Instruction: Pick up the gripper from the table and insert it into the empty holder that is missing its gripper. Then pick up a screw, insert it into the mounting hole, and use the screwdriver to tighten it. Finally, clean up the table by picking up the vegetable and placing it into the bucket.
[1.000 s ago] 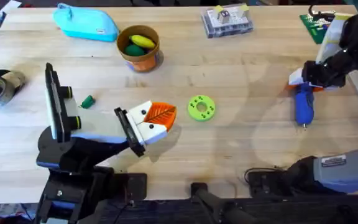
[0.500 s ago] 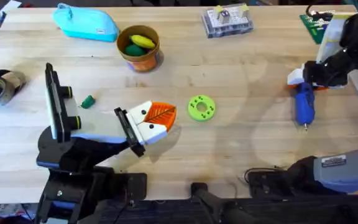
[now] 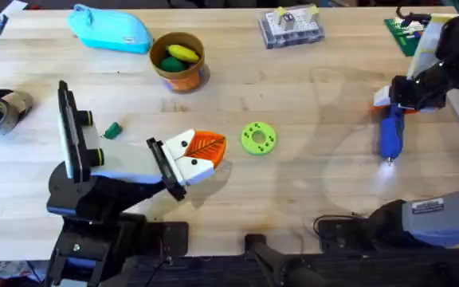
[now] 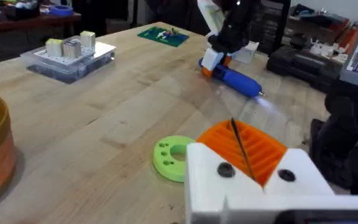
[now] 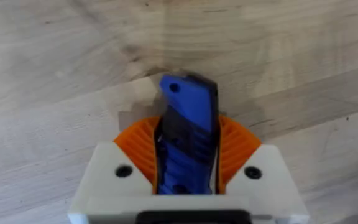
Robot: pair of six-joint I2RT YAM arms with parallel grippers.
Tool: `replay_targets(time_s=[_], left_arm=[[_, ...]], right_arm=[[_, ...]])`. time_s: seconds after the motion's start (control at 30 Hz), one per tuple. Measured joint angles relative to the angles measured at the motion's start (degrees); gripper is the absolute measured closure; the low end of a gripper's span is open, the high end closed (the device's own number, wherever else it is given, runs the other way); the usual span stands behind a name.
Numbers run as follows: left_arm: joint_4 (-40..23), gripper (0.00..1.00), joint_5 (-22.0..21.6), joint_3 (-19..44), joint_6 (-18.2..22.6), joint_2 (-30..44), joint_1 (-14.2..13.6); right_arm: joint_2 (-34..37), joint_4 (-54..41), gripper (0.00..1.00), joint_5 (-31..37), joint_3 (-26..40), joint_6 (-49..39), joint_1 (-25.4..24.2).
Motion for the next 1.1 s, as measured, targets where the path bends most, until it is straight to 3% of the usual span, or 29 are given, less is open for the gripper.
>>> replay_targets(time_s=[0.13, 0.33, 0.8, 1.1], left_arm=[[0.0, 0.986, 0.0, 0.0, 0.01, 0.0, 0.0], [0.0, 0.986, 0.0, 0.0, 0.02, 0.0, 0.0], [0.0, 0.986, 0.0, 0.0, 0.01, 0.0, 0.0], [0.0, 0.986, -0.02, 0.0, 0.0, 0.0, 0.0]], right_arm=[[0.34, 0.33, 0.711, 0.44, 0.0, 0.21, -0.01], [0.37, 0.44, 0.801, 0.93, 0.0, 0.21, -0.03], [-0.29, 0.39, 0.828, 1.09, -0.03, 0.21, -0.05], [-13.64, -1.67, 0.848, 1.07, -0.17, 0.22, -0.05]])
